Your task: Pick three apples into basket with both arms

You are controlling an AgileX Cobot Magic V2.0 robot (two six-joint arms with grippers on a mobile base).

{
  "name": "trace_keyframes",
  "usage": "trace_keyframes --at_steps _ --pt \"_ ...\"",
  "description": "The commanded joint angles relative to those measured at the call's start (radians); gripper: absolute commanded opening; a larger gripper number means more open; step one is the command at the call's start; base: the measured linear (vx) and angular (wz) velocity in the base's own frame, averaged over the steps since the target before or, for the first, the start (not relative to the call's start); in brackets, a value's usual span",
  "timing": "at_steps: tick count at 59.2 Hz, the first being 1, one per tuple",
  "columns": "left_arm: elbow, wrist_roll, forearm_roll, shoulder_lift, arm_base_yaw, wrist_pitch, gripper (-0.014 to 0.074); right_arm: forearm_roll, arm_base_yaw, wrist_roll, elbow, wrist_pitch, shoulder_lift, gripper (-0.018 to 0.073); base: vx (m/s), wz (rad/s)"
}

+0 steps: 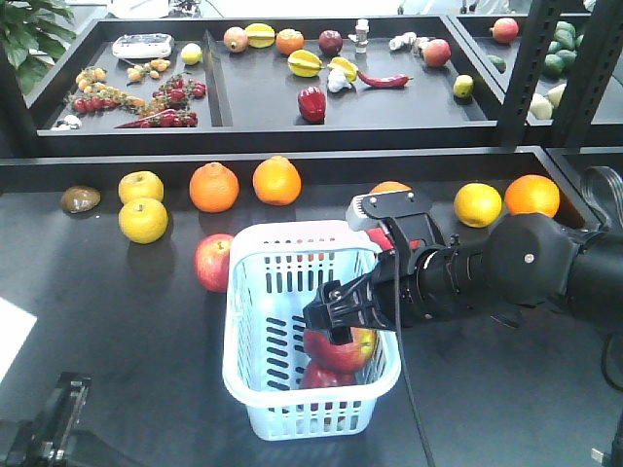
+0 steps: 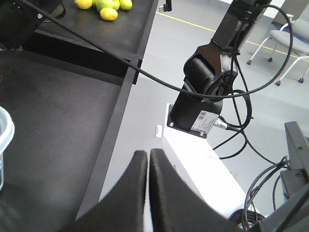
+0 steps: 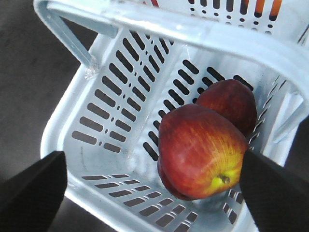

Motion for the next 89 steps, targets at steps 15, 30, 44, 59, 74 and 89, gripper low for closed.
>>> trace_keyframes --at_steps 15,30,44,59,74,89 --pt "-0.024 -0.002 0.017 -0.006 0.0 -0.154 -0.0006 -0.088 -0.004 -0.016 -0.028 0.09 -0.185 0.0191 0.0 0.0" --pt "-0.024 -0.002 0.017 -0.006 0.0 -0.154 -0.0006 -0.241 -0.004 0.011 0.059 0.232 -0.4 -0.0008 0.0 0.0" --pt "-0.024 -0.002 0.017 -0.006 0.0 -0.154 -0.0006 -0.265 -0.004 0.051 0.406 0.064 -0.701 -0.0006 0.0 0.0" --pt "-0.024 -0.002 0.017 -0.006 0.0 -0.154 -0.0006 -0.287 -0.004 0.045 0.612 0.014 -0.941 -0.0005 0.0 0.0" --pt "-0.024 -0.002 0.017 -0.006 0.0 -0.154 -0.0006 -0.293 -0.004 0.122 0.612 0.009 -1.011 -0.0005 0.0 0.0" --pt "-0.024 -0.002 0.017 -0.006 0.0 -0.154 -0.0006 -0.293 -0.004 0.18 0.612 0.025 -1.011 -0.0005 0.0 0.0"
